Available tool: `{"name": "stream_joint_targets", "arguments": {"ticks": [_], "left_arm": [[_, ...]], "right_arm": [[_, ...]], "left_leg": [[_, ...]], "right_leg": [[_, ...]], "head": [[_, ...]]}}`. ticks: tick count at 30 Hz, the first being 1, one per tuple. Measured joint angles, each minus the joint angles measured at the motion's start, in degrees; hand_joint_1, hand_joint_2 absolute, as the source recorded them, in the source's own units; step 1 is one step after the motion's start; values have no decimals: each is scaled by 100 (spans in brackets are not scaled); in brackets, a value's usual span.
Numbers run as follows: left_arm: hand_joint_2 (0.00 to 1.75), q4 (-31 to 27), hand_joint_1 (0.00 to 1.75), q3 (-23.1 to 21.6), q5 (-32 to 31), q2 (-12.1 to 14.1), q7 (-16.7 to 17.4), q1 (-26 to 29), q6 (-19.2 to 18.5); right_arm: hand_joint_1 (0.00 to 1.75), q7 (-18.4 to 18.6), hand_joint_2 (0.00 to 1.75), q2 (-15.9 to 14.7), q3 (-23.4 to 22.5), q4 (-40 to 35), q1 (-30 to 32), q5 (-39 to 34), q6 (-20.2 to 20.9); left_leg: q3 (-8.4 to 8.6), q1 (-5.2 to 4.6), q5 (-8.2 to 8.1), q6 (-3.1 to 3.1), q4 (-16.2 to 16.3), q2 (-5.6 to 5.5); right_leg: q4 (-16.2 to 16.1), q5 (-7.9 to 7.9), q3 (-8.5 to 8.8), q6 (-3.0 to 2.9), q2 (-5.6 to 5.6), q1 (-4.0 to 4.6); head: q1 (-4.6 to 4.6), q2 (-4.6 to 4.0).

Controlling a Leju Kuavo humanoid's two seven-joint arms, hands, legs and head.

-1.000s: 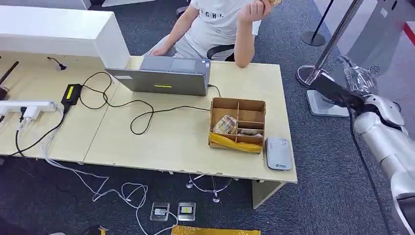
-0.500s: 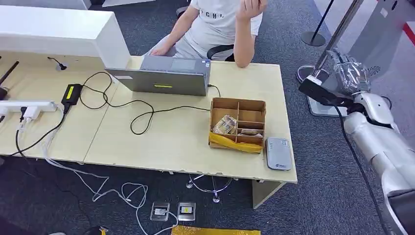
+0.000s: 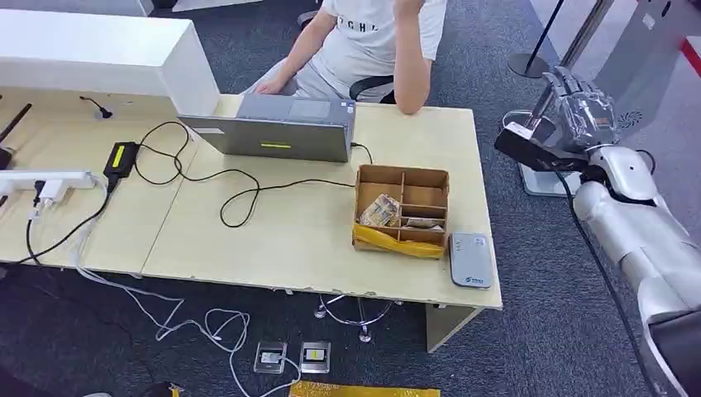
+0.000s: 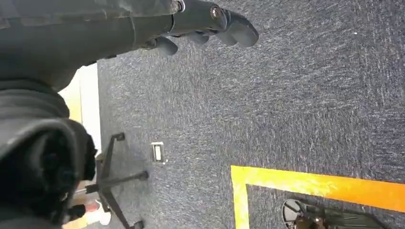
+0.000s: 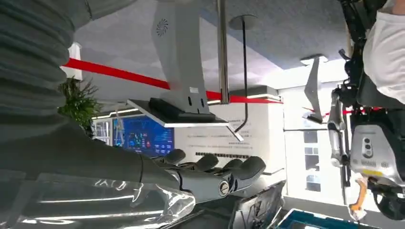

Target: Pass the card to the sensor for recognition and then transmit it.

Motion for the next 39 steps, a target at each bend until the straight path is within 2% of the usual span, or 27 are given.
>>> {"name": "stream_joint_targets", "arguments": {"ticks": [5, 13, 39], "left_arm": [[0, 2, 0, -44, -44, 0, 114, 2, -46], [0, 2, 0, -96, -50, -2, 103, 10, -50], [0, 7, 0, -190, -72, -59, 133, 14, -107]], "right_arm": [[0, 125, 175, 33, 20, 24, -12, 72, -83], [0, 240, 175, 44, 61, 31, 38, 219, -125], [0, 245, 175, -2, 52, 24, 197, 378, 88]], "left_leg": [[0, 0, 0, 0, 0, 1], [0, 0, 0, 0, 0, 2], [3, 0, 0, 0, 1, 6]], "right_leg": [[0, 0, -1, 0, 1, 0], [0, 0, -2, 0, 2, 0], [0, 0, -4, 0, 5, 0]], "head": [[0, 0], [0, 0], [0, 0]]}}
